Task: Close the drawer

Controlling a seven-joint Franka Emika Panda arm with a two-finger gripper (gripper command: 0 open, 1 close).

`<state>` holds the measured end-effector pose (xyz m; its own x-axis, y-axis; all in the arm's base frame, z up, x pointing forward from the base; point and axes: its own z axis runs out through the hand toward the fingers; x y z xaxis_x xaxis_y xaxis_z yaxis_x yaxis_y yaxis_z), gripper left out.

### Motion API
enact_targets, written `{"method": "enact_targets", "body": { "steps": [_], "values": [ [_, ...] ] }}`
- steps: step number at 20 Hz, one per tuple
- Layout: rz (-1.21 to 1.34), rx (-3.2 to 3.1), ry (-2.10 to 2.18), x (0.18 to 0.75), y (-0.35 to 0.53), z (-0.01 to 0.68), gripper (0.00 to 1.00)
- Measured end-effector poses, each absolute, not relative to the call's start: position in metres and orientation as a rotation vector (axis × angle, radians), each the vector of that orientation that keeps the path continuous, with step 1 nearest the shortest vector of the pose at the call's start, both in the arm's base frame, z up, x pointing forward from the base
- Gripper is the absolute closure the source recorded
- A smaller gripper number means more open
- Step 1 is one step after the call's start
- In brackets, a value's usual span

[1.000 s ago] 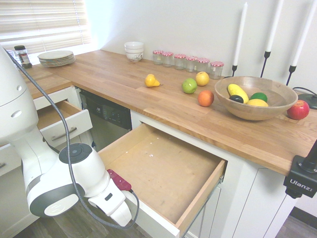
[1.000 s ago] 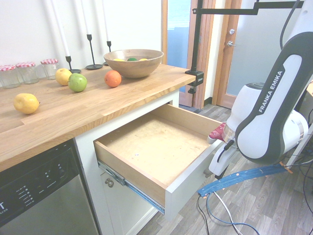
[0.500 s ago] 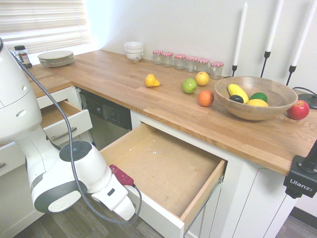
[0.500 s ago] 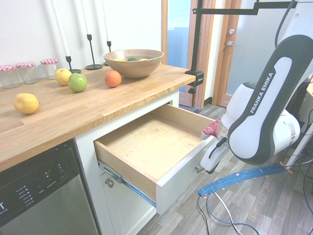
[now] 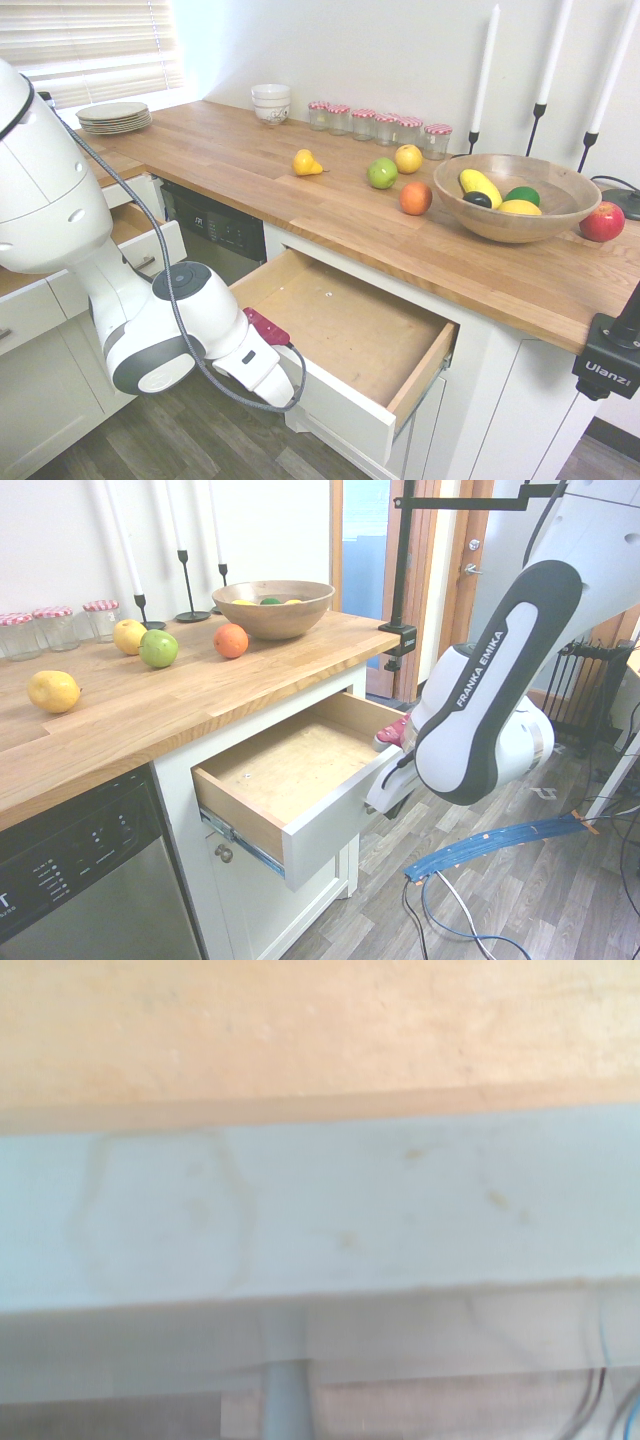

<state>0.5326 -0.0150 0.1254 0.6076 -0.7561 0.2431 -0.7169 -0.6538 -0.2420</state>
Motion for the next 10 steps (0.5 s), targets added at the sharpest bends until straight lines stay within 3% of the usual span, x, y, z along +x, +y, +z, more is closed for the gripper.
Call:
{"method": "enact_targets", "body": {
  "steps": [10],
  "values": [
    [-0.532, -2.676, 1.272, 0.598, -0.013, 0.129, 1.00]
  ]
}}
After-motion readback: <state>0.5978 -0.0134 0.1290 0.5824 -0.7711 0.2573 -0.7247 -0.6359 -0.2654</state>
